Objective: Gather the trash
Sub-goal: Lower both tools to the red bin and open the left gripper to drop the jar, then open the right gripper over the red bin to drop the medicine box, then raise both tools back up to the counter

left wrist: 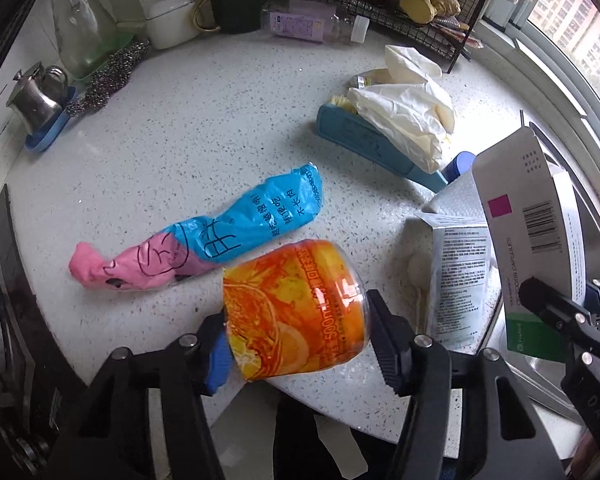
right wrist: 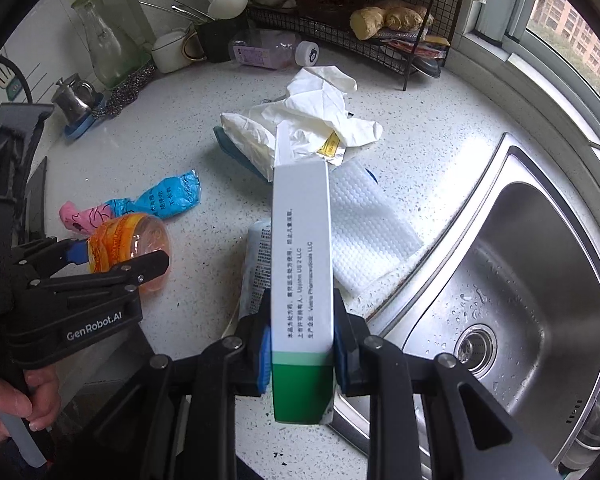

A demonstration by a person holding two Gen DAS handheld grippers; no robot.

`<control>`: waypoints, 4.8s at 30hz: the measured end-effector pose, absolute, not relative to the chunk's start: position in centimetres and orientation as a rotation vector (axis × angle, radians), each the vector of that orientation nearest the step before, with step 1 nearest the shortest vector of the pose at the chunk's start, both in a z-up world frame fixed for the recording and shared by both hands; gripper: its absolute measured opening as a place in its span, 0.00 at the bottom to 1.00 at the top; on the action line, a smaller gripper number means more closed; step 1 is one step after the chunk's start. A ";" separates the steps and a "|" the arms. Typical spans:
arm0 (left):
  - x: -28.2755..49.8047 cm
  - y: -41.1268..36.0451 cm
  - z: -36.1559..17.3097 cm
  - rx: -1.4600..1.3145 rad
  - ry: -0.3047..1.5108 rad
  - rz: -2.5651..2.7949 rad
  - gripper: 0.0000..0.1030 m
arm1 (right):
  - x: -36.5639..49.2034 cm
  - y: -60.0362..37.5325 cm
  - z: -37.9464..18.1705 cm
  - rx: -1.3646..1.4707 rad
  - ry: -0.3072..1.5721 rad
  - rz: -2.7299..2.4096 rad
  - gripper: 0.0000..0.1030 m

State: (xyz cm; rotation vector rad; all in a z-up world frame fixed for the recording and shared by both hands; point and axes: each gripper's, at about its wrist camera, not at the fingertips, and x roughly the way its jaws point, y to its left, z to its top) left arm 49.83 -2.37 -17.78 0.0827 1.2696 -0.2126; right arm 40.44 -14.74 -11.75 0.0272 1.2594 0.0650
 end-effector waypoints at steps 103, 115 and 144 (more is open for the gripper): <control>19.8 8.6 -48.4 -0.254 1.421 -0.034 1.00 | 22.2 -4.9 -48.7 -0.250 1.525 0.367 0.42; 16.5 10.0 -41.0 -0.251 1.364 0.000 1.00 | 19.9 -4.2 -42.4 -0.284 1.460 0.393 0.94; 19.7 5.0 -5.2 -0.078 0.944 -0.232 1.00 | 20.8 -10.2 -5.0 -0.076 0.994 0.294 0.99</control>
